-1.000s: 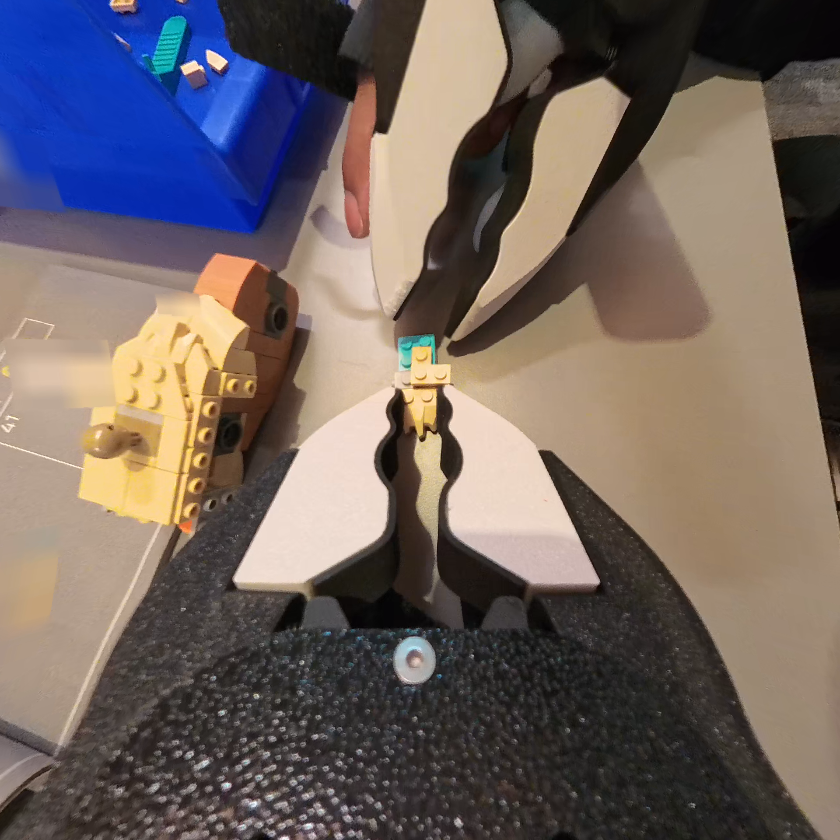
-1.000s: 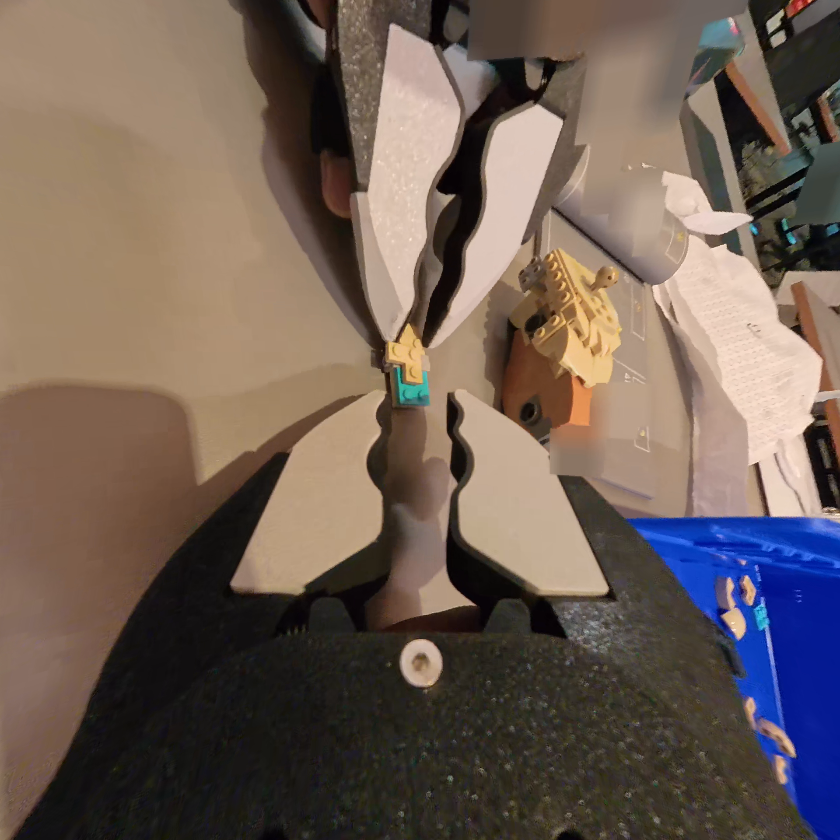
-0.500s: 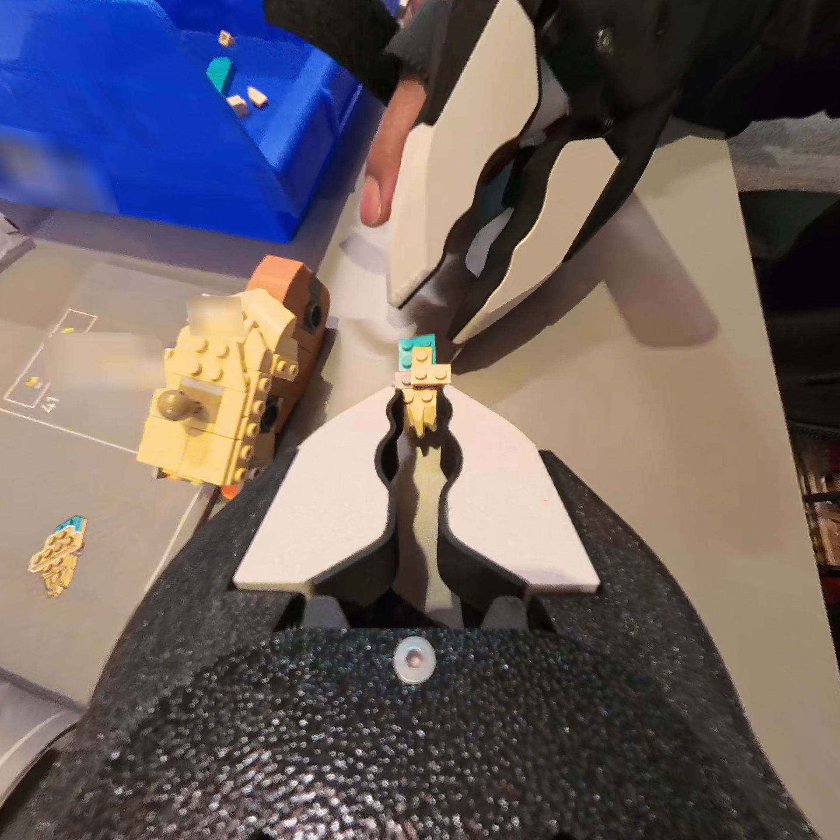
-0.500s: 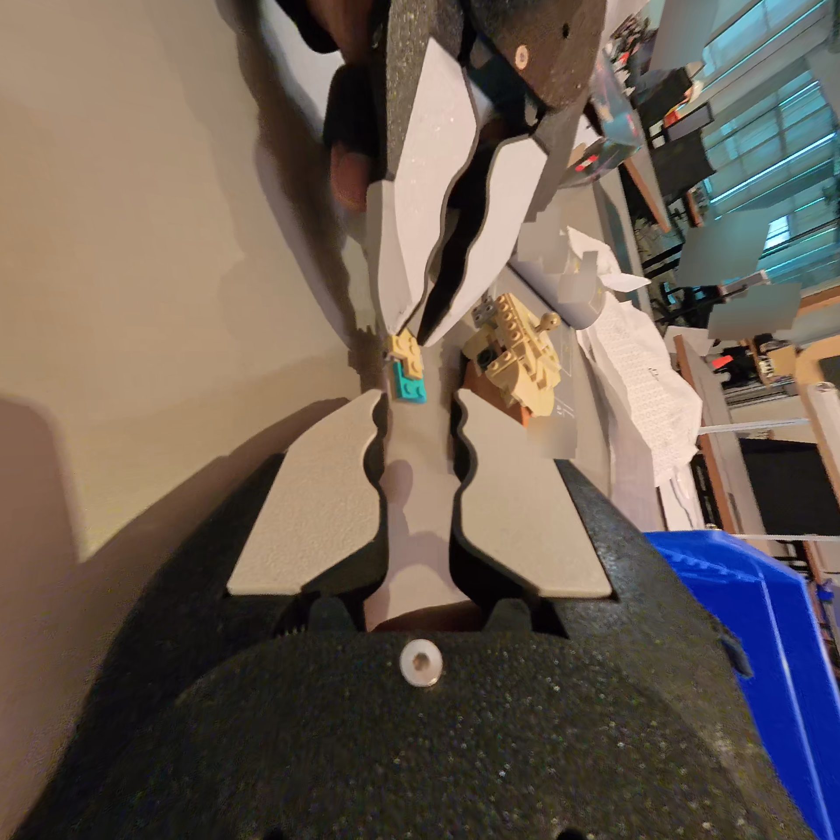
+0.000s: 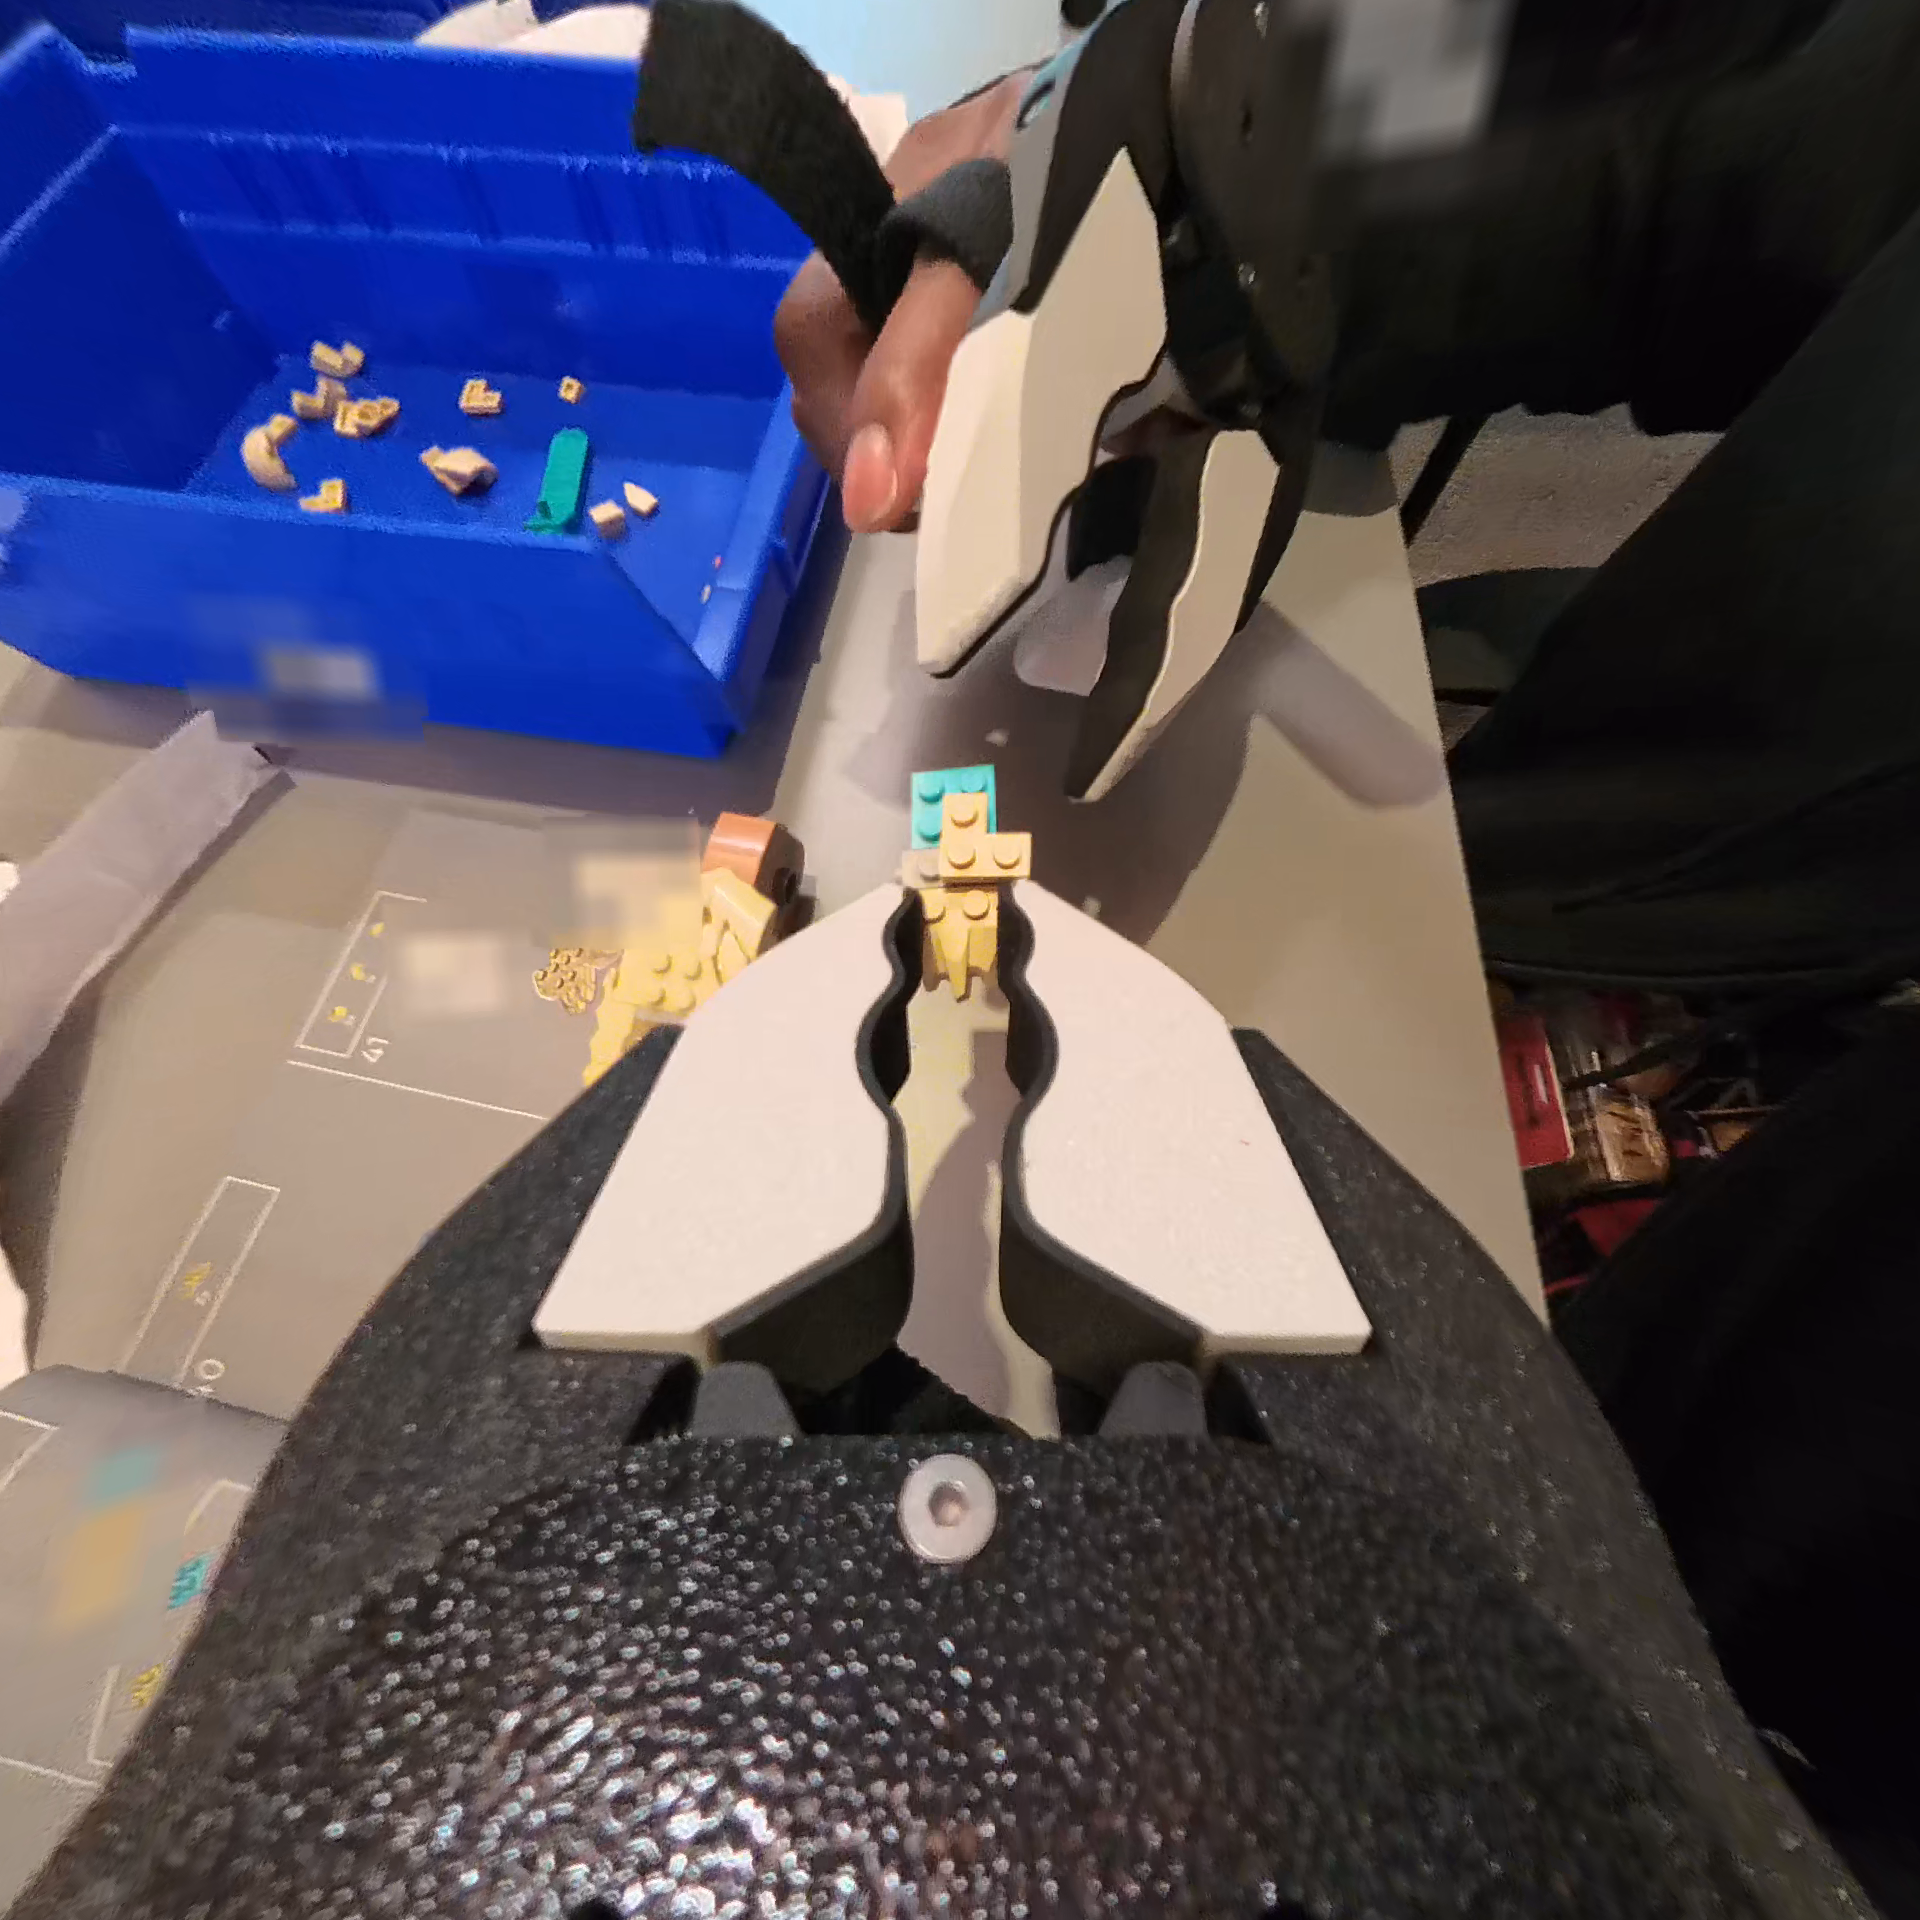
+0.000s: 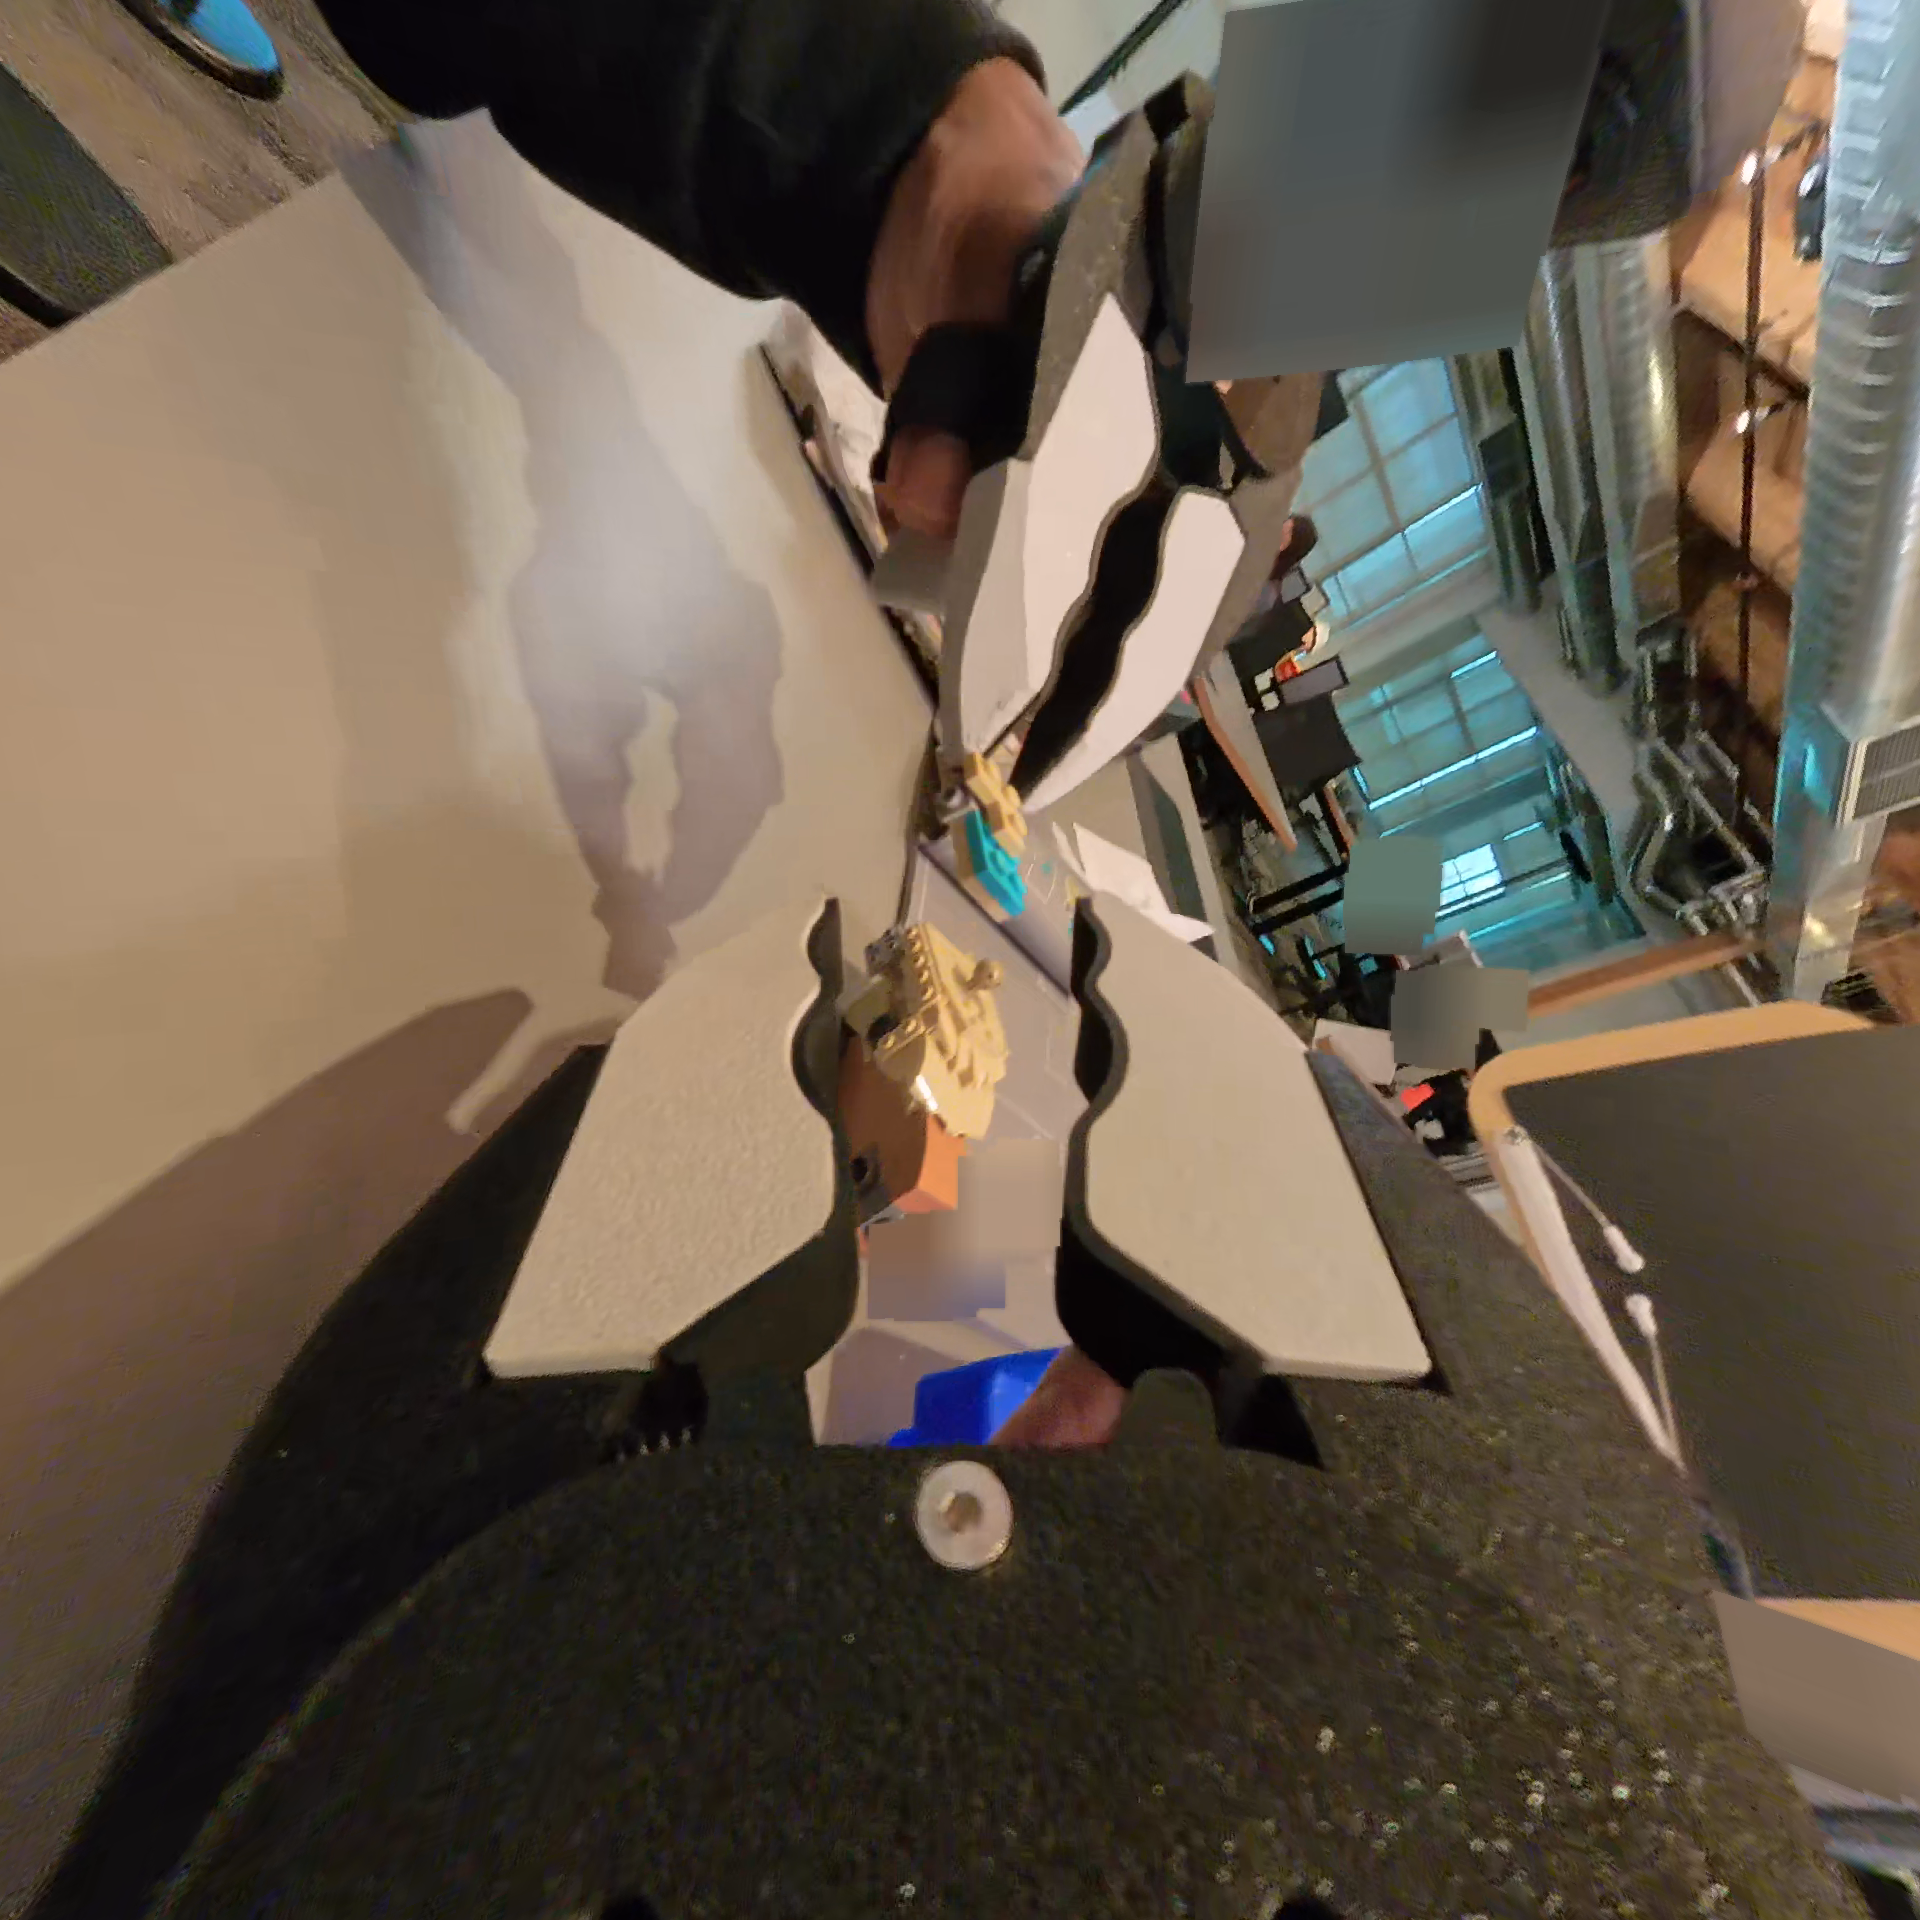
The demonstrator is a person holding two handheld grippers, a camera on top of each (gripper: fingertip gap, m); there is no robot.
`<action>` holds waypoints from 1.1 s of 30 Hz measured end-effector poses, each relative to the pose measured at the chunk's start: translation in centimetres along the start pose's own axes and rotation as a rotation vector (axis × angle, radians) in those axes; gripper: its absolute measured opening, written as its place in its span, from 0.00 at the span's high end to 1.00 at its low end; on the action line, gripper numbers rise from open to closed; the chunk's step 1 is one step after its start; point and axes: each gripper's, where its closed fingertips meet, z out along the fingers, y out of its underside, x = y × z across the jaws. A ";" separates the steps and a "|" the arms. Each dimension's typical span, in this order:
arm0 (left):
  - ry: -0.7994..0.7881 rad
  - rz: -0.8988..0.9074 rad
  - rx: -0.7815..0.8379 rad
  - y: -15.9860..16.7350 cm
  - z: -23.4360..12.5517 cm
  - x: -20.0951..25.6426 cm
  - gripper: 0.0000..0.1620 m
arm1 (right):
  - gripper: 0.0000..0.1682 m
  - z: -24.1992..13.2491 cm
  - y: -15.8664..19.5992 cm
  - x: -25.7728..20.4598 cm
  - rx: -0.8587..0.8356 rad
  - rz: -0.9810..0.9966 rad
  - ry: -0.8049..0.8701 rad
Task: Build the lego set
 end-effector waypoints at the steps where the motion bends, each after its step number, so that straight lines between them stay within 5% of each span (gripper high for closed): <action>1: 0.010 0.003 -0.001 -0.4 -0.3 0.1 0.92 | 0.74 0.0 -0.3 0.3 0.009 -0.019 0.005; 17: 0.128 0.085 -0.063 -3.0 -1.3 2.9 0.92 | 0.77 -0.8 -4.7 1.2 0.118 -0.203 0.007; 33: 0.168 0.082 -0.083 -3.5 -1.9 4.0 0.92 | 0.86 -0.2 -5.3 0.8 0.123 -0.273 -0.014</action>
